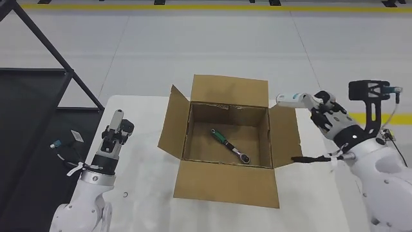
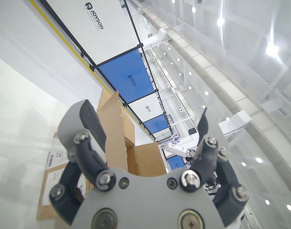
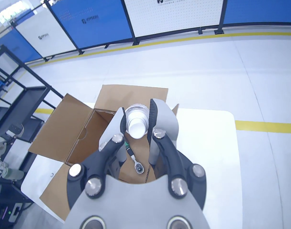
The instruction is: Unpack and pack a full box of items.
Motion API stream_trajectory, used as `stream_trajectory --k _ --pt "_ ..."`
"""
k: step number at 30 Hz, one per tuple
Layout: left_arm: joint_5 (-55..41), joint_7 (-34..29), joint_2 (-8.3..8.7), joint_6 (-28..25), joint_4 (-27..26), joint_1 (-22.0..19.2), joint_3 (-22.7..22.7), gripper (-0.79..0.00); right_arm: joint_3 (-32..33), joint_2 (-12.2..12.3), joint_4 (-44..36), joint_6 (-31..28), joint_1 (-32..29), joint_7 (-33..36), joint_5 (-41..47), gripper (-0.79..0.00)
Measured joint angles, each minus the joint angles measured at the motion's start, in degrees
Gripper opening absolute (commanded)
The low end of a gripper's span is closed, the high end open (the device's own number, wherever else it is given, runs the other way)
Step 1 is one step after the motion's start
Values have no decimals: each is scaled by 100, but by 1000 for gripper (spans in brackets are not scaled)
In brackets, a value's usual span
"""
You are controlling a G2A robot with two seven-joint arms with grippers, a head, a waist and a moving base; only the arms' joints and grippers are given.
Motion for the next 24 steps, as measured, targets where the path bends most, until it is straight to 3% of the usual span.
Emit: stream_trajectory --k 6,11,24 --pt "0 0 0 0 0 0 0 0 972 8 113 -214 -684 -291 516 -785" --pt "0 0 0 0 0 0 0 0 1253 14 614 -354 -966 -323 718 -785" --pt "0 0 0 0 0 0 0 0 800 141 2878 -783 -242 716 453 -785"
